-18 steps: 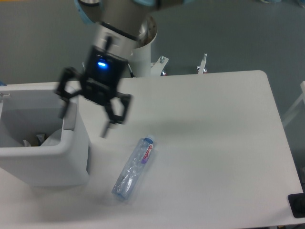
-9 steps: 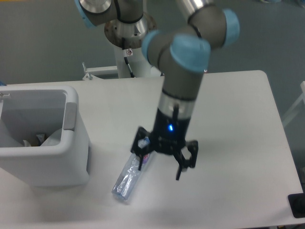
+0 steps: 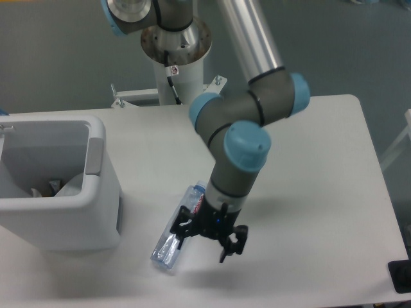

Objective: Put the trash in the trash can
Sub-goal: 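Move the open gripper down over the clear water bottle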

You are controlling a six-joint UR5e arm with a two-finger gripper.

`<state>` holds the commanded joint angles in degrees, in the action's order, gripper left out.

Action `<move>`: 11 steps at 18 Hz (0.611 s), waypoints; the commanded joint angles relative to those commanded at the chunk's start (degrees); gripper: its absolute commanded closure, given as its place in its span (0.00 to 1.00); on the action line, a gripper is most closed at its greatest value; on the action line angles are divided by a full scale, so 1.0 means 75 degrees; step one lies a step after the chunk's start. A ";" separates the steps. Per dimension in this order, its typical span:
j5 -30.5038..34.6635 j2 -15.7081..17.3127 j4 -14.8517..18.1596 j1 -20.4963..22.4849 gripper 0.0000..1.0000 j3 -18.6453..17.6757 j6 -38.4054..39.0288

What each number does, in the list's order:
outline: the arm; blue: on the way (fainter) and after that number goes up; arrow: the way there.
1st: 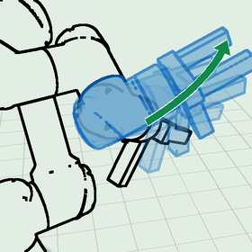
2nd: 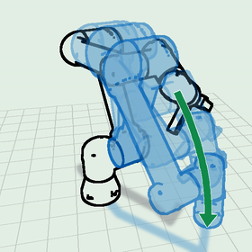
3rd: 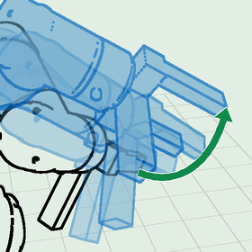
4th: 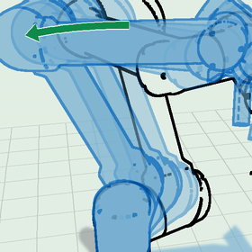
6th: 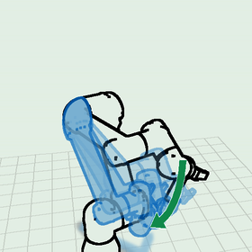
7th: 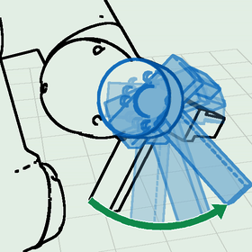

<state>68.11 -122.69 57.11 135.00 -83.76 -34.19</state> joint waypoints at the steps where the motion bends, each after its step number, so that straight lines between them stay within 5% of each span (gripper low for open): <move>1: 0.0000 -0.0047 0.0165 -0.0058 0.00 0.0058 -0.0012; 7: 0.0373 -0.0621 0.1079 -0.0433 0.00 0.0703 -0.0012; 11: 0.0726 -0.0785 0.1116 -0.0621 0.00 0.0680 0.0081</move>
<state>73.56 -128.58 65.48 130.34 -78.66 -33.58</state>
